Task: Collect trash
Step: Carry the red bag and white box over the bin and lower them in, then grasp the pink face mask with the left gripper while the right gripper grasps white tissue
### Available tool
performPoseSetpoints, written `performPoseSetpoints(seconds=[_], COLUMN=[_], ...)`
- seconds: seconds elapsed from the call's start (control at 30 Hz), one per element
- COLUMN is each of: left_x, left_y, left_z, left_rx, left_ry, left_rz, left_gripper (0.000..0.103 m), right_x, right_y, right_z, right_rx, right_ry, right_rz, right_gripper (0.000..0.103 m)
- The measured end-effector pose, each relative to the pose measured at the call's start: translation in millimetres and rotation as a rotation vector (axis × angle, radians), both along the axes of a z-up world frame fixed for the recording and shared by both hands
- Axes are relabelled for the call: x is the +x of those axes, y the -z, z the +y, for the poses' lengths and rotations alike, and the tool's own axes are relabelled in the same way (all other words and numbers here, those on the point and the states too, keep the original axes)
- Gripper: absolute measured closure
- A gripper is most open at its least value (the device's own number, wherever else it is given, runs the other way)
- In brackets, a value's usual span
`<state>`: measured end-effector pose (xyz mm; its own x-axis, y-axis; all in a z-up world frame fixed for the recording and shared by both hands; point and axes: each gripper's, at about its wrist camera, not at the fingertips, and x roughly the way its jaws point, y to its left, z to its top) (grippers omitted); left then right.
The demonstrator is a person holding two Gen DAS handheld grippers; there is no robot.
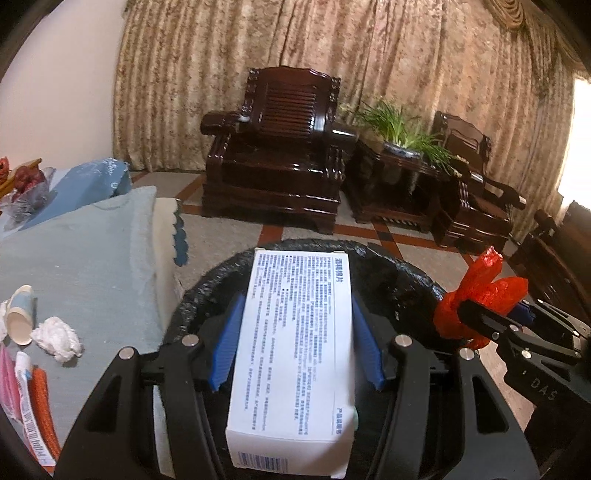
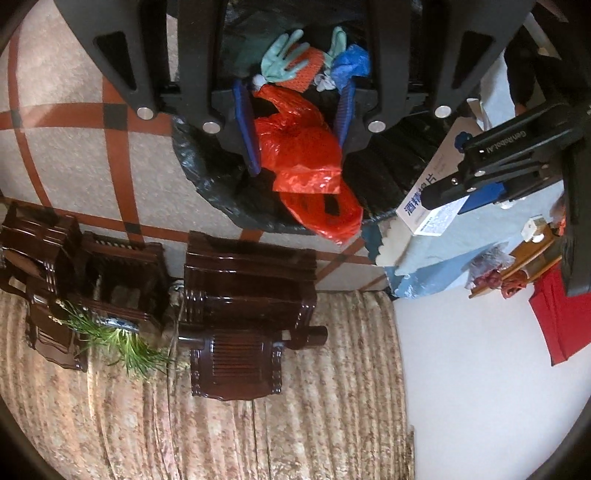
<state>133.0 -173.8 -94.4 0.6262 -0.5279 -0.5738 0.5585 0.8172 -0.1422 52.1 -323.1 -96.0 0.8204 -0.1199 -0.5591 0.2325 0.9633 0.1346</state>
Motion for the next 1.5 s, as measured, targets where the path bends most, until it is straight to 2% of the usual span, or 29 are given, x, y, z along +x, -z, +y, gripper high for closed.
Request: performPoseSetpoints(seconds=[0.03, 0.1, 0.13, 0.2, 0.27, 0.4, 0.53, 0.83, 1.23, 1.5], left_x=[0.2, 0.7, 0.4, 2.4, 3.6, 3.8, 4.3, 1.3, 5.8, 13.0], left_y=[1.4, 2.4, 3.1, 2.2, 2.4, -4.8, -17.3, -37.3, -27.2, -4.8], left_z=[0.0, 1.1, 3.1, 3.3, 9.5, 26.9, 57.3, 157.9, 275.5, 311.9], left_rx=[-0.002, -0.009, -0.011, -0.012, -0.009, 0.0, 0.014, 0.059, 0.116, 0.132], left_ry=[0.006, 0.012, 0.013, 0.008, -0.005, -0.047, -0.106, -0.314, -0.567, -0.636], left_rz=[0.005, 0.011, 0.009, 0.008, 0.006, -0.017, -0.05, -0.116, -0.088, -0.043], left_gripper=[0.037, 0.03, 0.026, 0.023, 0.021, 0.014, 0.013, 0.012, 0.012, 0.012], right_x=[-1.8, -3.6, -4.7, -6.9, -9.4, -10.3, -2.6, 29.7, 78.6, 109.9], right_y=[2.1, 5.6, 6.4, 6.5, 4.6, -1.6, -8.6, -23.3, -25.2, -12.2], right_z=[-2.0, -5.7, -6.3, -8.1, -7.1, 0.4, 10.1, 74.4, 175.8, 227.3], right_rx=[-0.002, 0.0, -0.004, -0.004, -0.002, 0.002, 0.014, 0.012, 0.002, -0.009], right_ry=[0.005, 0.015, 0.026, 0.035, 0.043, 0.034, 0.009, -0.146, -0.373, -0.45], right_rz=[0.002, 0.012, 0.012, 0.007, -0.006, -0.031, -0.048, -0.096, -0.115, -0.097], right_gripper=[0.062, 0.051, 0.039, 0.027, 0.007, 0.006, 0.006, 0.006, 0.006, 0.006])
